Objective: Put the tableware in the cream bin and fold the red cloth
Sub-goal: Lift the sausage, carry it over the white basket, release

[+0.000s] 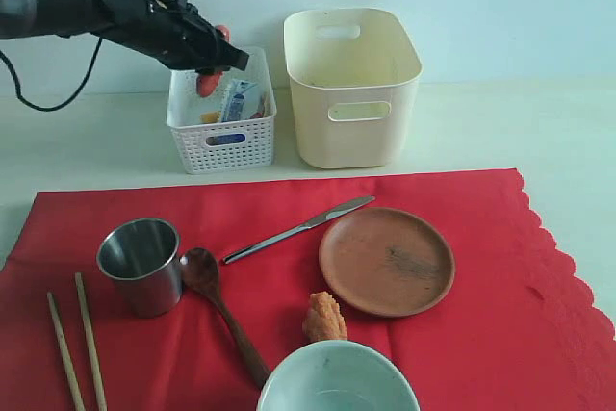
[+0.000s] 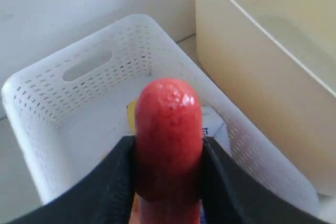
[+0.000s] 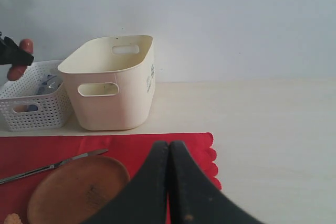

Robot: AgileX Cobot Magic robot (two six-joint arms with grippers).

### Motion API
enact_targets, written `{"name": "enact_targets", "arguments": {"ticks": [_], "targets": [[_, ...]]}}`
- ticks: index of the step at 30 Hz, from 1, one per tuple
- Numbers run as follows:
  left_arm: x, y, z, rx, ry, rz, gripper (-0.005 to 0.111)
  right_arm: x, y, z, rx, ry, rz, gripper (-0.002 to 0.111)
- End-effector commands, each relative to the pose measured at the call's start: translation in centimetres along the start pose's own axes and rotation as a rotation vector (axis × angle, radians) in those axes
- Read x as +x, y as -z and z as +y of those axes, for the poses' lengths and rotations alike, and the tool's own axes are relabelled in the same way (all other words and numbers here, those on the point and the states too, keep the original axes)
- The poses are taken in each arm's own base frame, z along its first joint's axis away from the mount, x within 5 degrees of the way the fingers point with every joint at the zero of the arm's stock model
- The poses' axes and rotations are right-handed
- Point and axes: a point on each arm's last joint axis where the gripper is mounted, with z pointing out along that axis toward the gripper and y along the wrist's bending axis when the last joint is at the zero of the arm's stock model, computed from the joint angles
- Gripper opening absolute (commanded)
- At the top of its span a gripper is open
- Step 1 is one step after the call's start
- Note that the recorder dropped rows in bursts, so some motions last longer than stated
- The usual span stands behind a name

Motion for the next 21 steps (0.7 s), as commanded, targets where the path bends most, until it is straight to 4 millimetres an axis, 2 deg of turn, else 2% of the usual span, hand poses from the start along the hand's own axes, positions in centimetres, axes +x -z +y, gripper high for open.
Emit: {"name": "enact_targets", "arguments": {"ticks": [1,5,10,12,15,21], "targets": [[0.0,-2.0,0.9,-0.014,0.034,-0.025,0.0,0.0,0.0,0.0,-0.001,-0.002,-0.008,0.0],[0.9,-3.4,1.3,-0.001,0.068,0.023,0.004,0.0,0.0,0.0,-0.001,-0.002,-0.008,0.0],[1.0,-3.6,1.5,0.014,0.071,0.051,0.035,0.0,0.0,0.0,-0.001,-0.002,-0.008,0.0],[0.4,-3.1,1.4,0.026,0.068,0.055,0.05,0.0,0.0,0.0,-0.001,-0.002,-0.008,0.0],[-0.7,-2.2,1.2,0.052,0.061,0.07,0.064,0.0,0.0,0.0,-0.001,-0.002,-0.008,0.0],[-2.5,1.1,0.7,0.109,0.021,0.154,0.066,0.0,0.0,0.0,-0.001,-0.002,-0.008,0.0]]}}
